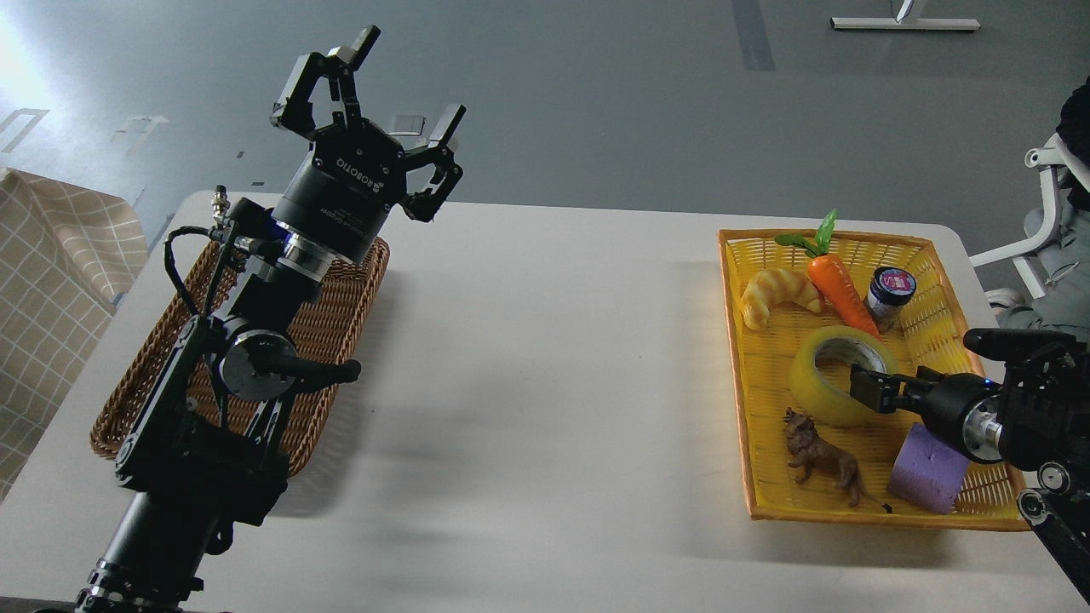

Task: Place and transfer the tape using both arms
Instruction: 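Lower the right gripper into the yellow tape roll's hole and grip it, then lift the tape roll with the right gripper toward the table center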

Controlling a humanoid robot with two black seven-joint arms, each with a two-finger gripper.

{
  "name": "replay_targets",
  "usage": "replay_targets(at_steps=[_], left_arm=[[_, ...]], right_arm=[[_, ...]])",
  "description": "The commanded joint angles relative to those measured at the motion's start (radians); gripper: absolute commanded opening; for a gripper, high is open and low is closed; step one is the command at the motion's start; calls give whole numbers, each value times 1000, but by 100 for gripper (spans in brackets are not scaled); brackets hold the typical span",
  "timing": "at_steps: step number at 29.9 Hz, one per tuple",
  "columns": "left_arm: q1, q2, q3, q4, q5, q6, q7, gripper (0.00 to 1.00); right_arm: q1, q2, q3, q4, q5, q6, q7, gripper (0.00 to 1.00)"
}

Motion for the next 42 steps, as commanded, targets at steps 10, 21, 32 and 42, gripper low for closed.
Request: replay_targets(at_steps=[10,21,32,42], left_arm=[[2,0,0,0,0,0,0,98],[2,0,-1,0,0,2,0,98],[2,2,-1,0,0,5,0,98],[9,2,-1,0,0,3,0,98]], right_arm=[[43,8,-23,-31,0,0,-1,82],[43,26,-23,-48,0,0,-21,44],[43,33,-17,-49,0,0,-21,28],[44,33,-7,-37,0,0,-12,26]])
